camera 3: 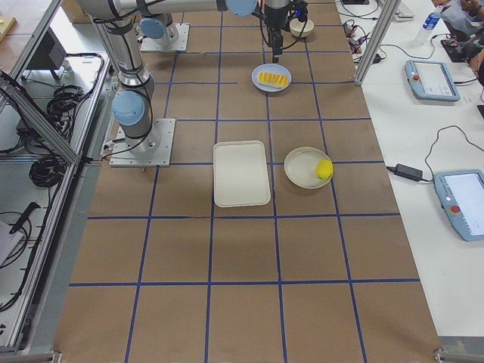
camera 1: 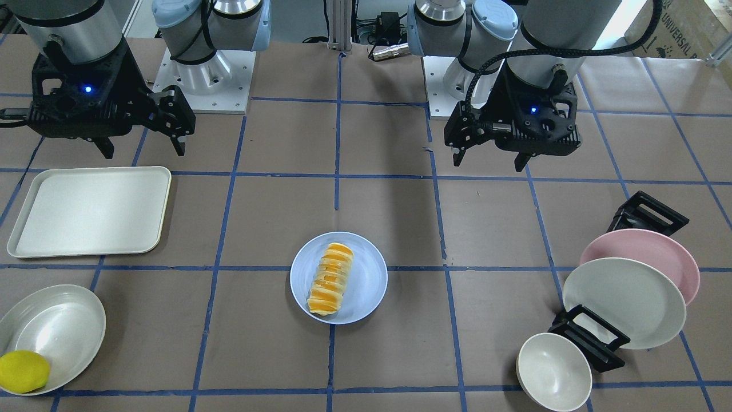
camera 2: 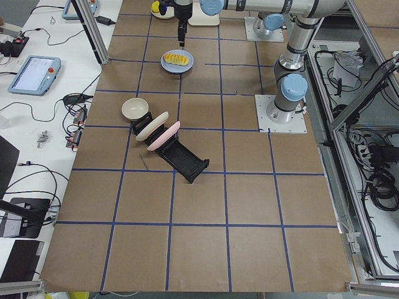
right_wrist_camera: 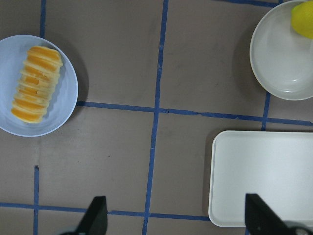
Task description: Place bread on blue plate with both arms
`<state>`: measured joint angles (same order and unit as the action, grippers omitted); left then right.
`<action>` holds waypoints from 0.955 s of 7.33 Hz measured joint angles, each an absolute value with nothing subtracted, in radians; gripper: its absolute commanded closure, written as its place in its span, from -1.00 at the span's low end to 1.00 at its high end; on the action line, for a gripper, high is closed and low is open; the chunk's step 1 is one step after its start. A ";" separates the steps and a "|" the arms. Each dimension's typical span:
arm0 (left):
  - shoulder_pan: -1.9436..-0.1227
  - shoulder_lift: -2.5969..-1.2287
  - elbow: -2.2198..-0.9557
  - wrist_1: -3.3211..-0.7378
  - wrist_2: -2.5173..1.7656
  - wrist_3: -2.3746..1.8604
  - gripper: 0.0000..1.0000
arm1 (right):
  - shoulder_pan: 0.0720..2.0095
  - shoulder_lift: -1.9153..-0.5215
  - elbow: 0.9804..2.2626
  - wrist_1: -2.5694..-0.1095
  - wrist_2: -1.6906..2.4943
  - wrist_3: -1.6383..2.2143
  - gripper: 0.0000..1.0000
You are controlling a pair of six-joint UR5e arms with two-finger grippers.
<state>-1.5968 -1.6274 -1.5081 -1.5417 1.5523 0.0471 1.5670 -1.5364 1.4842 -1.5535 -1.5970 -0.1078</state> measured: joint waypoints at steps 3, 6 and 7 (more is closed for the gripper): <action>-1.596 -1.631 -1.507 -1.540 1.552 0.046 -1.00 | 1.572 -1.556 1.531 -1.555 -1.589 -0.105 -0.99; -1.597 -1.633 -1.507 -1.541 1.552 0.045 -1.00 | 1.572 -1.557 1.532 -1.554 -1.594 -0.104 -0.99; -1.597 -1.633 -1.507 -1.544 1.552 0.044 -1.00 | 1.572 -1.557 1.533 -1.554 -1.595 -0.103 -0.99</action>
<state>-1.5969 -1.6333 -1.5072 -1.5439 1.5518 0.0445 1.5723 -1.5570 1.5328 -1.5541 -1.5948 -0.1033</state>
